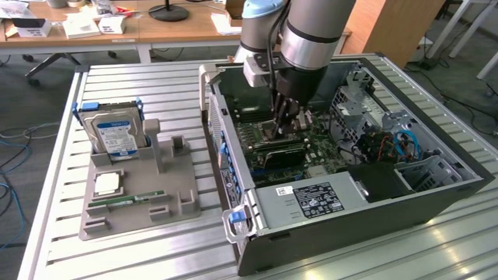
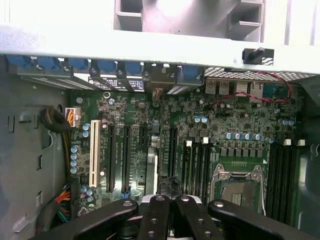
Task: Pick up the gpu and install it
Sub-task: 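Press down on the gpu until it lock into place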
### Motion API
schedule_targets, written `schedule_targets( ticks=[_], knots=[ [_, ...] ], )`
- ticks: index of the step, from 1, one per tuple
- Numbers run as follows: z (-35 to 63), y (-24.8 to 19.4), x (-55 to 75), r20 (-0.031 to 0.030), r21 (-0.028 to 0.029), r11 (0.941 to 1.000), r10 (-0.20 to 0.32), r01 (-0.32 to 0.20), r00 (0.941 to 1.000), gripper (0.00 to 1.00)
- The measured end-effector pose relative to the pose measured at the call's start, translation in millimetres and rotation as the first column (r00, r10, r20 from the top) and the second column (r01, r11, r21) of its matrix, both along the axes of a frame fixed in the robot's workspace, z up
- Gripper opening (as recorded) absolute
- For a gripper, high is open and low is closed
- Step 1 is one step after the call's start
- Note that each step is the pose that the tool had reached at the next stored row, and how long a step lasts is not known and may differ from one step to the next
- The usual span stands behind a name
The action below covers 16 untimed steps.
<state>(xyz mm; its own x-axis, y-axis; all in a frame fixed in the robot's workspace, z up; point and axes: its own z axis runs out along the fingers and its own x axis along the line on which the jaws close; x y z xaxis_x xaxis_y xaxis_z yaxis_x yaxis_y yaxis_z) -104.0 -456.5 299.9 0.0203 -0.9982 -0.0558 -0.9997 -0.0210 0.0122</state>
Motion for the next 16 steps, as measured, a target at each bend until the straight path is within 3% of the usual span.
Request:
schedule_targets(
  ticks=[9,16],
  knots=[
    [-0.1,-0.1,10.8,-0.0002,0.0001,1.0,0.0,0.0,1.0,0.11],
    [-0.1,0.0,11.3,-0.0001,0.0002,1.0,0.0,0.0,1.0,0.11]
  ],
)
